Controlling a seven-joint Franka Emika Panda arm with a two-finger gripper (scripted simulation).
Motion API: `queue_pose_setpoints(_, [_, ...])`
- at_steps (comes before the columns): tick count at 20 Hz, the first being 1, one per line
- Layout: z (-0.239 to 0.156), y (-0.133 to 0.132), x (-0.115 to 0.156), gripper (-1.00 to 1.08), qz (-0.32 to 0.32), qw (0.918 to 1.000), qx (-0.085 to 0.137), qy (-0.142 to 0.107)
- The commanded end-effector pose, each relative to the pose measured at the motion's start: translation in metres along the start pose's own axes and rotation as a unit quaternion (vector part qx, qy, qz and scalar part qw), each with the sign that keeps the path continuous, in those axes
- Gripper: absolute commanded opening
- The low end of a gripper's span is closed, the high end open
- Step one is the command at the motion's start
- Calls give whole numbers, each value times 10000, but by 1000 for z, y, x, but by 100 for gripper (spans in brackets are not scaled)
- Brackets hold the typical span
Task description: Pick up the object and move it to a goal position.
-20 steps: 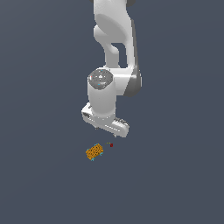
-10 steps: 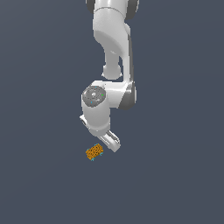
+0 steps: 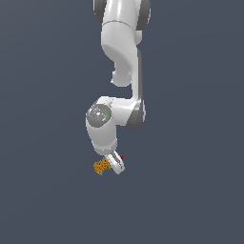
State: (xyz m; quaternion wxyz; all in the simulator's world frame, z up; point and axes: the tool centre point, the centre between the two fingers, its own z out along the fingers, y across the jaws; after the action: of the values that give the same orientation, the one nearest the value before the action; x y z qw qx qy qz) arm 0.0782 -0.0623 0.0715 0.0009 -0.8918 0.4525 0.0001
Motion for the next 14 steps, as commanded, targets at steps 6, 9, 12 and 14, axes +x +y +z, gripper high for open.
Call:
queue_pose_setpoints(6, [6, -1, 4, 100, 233, 9997, -8, 5])
queue_pose_setpoints(9, [7, 0, 4, 100, 209, 9998, -9, 3])
queue_pose_setpoints(12, [15, 0, 4, 100, 213, 9998, -9, 3])
queue_pose_setpoints(14, [25, 0, 4, 100, 220, 9998, -8, 3])
